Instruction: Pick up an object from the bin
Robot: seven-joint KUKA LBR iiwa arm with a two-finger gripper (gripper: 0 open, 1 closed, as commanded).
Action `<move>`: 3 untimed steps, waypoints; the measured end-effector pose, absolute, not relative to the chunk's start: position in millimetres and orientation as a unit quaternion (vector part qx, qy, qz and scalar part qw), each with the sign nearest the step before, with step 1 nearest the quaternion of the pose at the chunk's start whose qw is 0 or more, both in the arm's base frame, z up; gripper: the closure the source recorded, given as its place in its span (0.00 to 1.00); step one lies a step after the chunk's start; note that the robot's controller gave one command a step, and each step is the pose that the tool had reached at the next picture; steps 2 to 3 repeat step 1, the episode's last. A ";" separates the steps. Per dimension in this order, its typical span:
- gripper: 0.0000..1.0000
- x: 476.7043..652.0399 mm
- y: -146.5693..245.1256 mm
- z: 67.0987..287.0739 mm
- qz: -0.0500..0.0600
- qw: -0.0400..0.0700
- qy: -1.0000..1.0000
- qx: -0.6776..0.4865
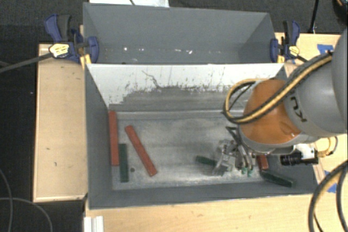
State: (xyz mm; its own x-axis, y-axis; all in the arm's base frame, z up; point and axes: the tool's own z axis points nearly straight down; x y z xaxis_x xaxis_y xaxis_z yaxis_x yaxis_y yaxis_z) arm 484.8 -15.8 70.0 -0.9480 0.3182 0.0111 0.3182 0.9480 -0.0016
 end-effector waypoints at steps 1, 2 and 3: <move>1.00 506.0 -11.0 207.5 -0.001 -0.005 -0.986 -0.166; 1.00 506.0 -11.0 207.5 -0.001 -0.005 -0.986 -0.166; 1.00 506.0 -11.0 207.5 -0.001 -0.005 -0.986 -0.166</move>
Offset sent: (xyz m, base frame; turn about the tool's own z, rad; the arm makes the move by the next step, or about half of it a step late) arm 0.0188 0.0048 0.1331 0.0132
